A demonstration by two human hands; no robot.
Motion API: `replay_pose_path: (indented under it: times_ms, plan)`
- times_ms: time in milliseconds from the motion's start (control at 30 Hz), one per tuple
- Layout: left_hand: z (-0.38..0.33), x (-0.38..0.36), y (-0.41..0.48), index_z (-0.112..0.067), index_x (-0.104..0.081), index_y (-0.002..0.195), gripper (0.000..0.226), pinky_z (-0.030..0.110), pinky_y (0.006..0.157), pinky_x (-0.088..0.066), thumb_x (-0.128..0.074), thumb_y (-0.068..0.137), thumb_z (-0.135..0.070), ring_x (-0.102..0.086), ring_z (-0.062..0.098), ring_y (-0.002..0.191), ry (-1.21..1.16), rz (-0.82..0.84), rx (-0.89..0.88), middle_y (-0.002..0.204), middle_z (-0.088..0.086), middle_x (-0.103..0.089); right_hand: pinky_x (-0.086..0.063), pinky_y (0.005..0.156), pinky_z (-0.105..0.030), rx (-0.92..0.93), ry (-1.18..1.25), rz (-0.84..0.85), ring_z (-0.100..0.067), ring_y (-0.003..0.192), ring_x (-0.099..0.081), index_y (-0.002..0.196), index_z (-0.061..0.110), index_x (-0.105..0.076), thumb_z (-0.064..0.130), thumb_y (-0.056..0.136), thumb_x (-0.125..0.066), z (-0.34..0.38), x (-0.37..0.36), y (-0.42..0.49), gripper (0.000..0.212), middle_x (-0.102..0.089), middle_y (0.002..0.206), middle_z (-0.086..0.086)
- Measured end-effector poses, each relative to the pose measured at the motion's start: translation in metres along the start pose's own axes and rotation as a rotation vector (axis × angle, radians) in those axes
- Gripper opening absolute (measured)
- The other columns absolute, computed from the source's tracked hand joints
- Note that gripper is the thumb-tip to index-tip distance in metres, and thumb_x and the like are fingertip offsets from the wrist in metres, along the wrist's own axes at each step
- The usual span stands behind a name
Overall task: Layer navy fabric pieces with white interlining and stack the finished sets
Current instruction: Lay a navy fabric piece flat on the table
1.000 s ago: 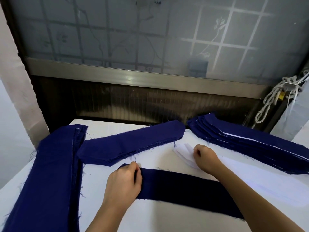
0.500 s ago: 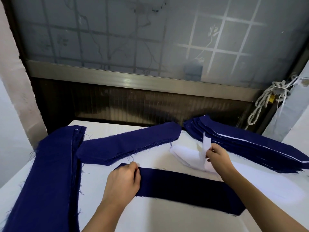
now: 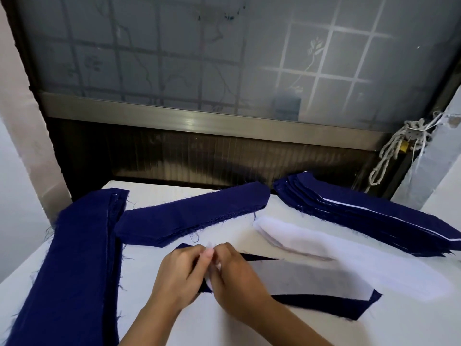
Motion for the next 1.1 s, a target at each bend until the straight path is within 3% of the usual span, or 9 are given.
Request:
replay_pose_path:
  times_ms: [167,267,367,433,533,667,833,967,1100]
  plan:
    - [0.008,-0.006,0.002,-0.034,-0.053,0.073,0.020,0.028,0.055,-0.046,-0.051,0.093,-0.032,-0.057,0.007,0.065,0.129,0.014,0.091,0.064,-0.014,-0.060,-0.028,0.103,-0.024,-0.072,-0.095,0.004,-0.009,0.122,-0.040,0.140,0.024,-0.035,0.021,0.090,-0.047,-0.029,-0.005,0.006,0.052,-0.046,0.132,0.011]
    - [0.005,-0.005,0.001,-0.035,-0.059,0.086,0.015,0.026,0.055,-0.050,-0.051,0.098,-0.035,-0.060,0.003,0.063,0.114,-0.005,0.085,0.069,-0.017,-0.063,-0.027,0.100,-0.024,-0.117,-0.096,0.059,-0.009,0.115,-0.043,0.138,0.030,-0.034,0.018,0.084,-0.050,-0.040,-0.001,0.008,0.058,-0.053,0.120,0.014]
    - [-0.002,-0.002,0.000,-0.038,-0.059,0.088,0.015,0.012,0.049,-0.043,-0.050,0.099,-0.036,-0.061,-0.003,0.058,0.051,-0.101,0.034,0.079,-0.028,-0.063,-0.026,0.094,-0.026,-0.130,-0.106,0.070,-0.007,0.101,-0.039,0.137,0.031,-0.035,0.023,0.081,-0.051,-0.046,0.004,0.007,0.058,-0.051,0.108,0.015]
    - [-0.005,0.001,0.000,-0.036,-0.060,0.088,0.012,0.015,0.051,-0.043,-0.055,0.098,-0.031,-0.061,0.001,0.059,0.043,-0.163,0.021,0.077,-0.028,-0.062,-0.025,0.093,-0.027,-0.154,-0.079,0.092,0.000,0.089,-0.031,0.136,0.031,-0.035,0.023,0.081,-0.051,-0.049,0.011,0.006,0.058,-0.049,0.103,0.014]
    - [-0.003,0.004,-0.001,-0.030,-0.063,0.089,0.010,0.015,0.054,-0.041,-0.058,0.097,-0.028,-0.057,0.003,0.065,0.062,-0.234,0.095,0.068,-0.024,-0.059,-0.022,0.091,-0.024,-0.191,-0.096,0.104,0.012,0.090,-0.036,0.134,0.030,-0.038,0.019,0.080,-0.050,-0.062,0.033,0.002,0.056,-0.052,0.099,0.009]
    - [0.000,0.006,0.000,-0.024,-0.060,0.084,0.015,0.029,0.051,-0.043,-0.058,0.097,-0.032,-0.054,0.008,0.055,0.095,-0.268,0.249,0.055,-0.013,-0.055,-0.022,0.092,-0.025,-0.241,-0.330,0.104,-0.007,0.079,-0.043,0.133,0.028,-0.038,0.020,0.081,-0.048,-0.093,0.075,-0.023,0.054,-0.056,0.092,0.011]
    - [0.000,0.008,0.003,-0.020,-0.061,0.088,0.018,0.031,0.053,-0.039,-0.059,0.096,-0.036,-0.055,0.015,0.058,0.177,-0.206,0.400,0.054,-0.014,-0.053,-0.022,0.091,-0.024,-0.433,-0.568,0.078,-0.009,0.092,-0.060,0.135,0.032,-0.036,0.026,0.082,-0.050,-0.133,0.128,-0.069,0.055,-0.064,0.086,0.008]
    - [-0.005,0.007,0.005,-0.020,-0.061,0.095,0.007,0.029,0.051,-0.031,-0.056,0.094,-0.025,-0.049,0.015,0.057,0.271,-0.114,0.431,0.059,-0.012,-0.051,-0.026,0.096,-0.036,-0.660,-0.489,-0.105,-0.029,0.091,-0.062,0.126,0.022,-0.054,0.012,0.075,-0.065,-0.153,0.141,-0.101,0.053,-0.065,0.086,0.000]
    - [-0.006,0.007,0.006,-0.019,-0.057,0.103,0.014,0.028,0.049,-0.032,-0.057,0.089,-0.016,-0.049,0.012,0.056,0.235,-0.112,0.438,0.059,-0.007,-0.053,-0.036,0.087,-0.045,-0.704,-0.388,-0.341,-0.037,0.074,-0.062,0.115,0.008,-0.061,-0.003,0.069,-0.071,-0.154,0.137,-0.114,0.048,-0.064,0.069,-0.006]
Point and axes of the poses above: each hand's wrist, its own y-axis towards the middle knuckle, its own x-axis out of the back of the hand, z = x × y, the point moved 2 cm from there along y, towards the middle knuckle
